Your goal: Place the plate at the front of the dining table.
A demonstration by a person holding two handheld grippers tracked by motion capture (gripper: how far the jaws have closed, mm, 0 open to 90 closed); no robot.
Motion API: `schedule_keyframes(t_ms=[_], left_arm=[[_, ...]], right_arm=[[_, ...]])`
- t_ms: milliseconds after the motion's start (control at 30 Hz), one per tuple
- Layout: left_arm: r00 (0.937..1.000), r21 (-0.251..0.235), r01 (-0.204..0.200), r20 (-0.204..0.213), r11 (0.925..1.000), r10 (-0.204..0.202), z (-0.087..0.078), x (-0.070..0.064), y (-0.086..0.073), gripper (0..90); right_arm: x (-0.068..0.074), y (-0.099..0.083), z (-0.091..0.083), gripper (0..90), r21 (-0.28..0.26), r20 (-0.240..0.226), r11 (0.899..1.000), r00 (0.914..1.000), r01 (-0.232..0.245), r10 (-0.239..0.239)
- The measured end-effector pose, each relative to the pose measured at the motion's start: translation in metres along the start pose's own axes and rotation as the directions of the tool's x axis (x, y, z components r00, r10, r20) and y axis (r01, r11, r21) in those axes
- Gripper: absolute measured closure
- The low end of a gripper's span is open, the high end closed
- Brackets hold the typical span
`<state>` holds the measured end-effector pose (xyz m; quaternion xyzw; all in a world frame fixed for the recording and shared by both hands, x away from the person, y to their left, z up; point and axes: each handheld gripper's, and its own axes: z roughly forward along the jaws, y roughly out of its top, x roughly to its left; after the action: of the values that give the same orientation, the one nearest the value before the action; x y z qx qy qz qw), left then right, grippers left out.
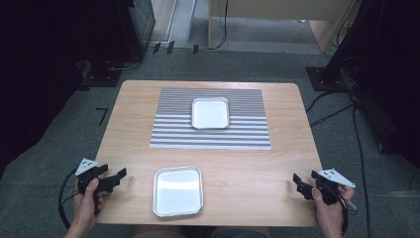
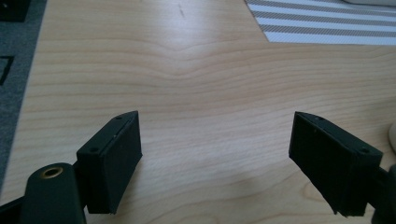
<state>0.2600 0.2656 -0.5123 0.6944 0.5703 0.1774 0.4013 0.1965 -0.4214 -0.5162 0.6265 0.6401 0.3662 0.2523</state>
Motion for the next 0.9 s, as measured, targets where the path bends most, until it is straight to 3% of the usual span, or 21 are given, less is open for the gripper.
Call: schedule_keyframes(t_ms=[533,633,700,833,900], left_arm=[[0.9972,0.010,-0.031,-0.067,0.9995,0.032,-0.020,0.020,-0.014,16.6],[0.9942,0.033,-0.062,-0.086,0.9975,0.065,-0.018,0.017,-0.015,15.6],[0.9911,0.040,-0.082,-0.102,0.9958,0.086,-0.016,0.014,-0.015,14.9],[0.9898,0.046,-0.092,-0.104,0.9947,0.097,-0.016,0.013,-0.015,14.9],[0.9819,0.066,-0.130,-0.130,0.9894,0.137,-0.014,0.010,-0.015,14.9]], right_arm=[[-0.018,-0.016,-0.014,20.5,0.019,0.075,1.000,0.9971,0.008,-0.009],[-0.016,-0.017,-0.013,18.0,0.051,0.079,0.999,0.9968,0.007,-0.011],[-0.013,-0.021,-0.012,17.3,0.062,0.106,0.997,0.9931,0.046,-0.052],[-0.012,-0.026,-0.014,16.9,0.036,0.105,0.998,0.9932,0.046,-0.049],[-0.013,-0.027,-0.015,16.1,0.031,0.105,0.998,0.9933,0.045,-0.048]])
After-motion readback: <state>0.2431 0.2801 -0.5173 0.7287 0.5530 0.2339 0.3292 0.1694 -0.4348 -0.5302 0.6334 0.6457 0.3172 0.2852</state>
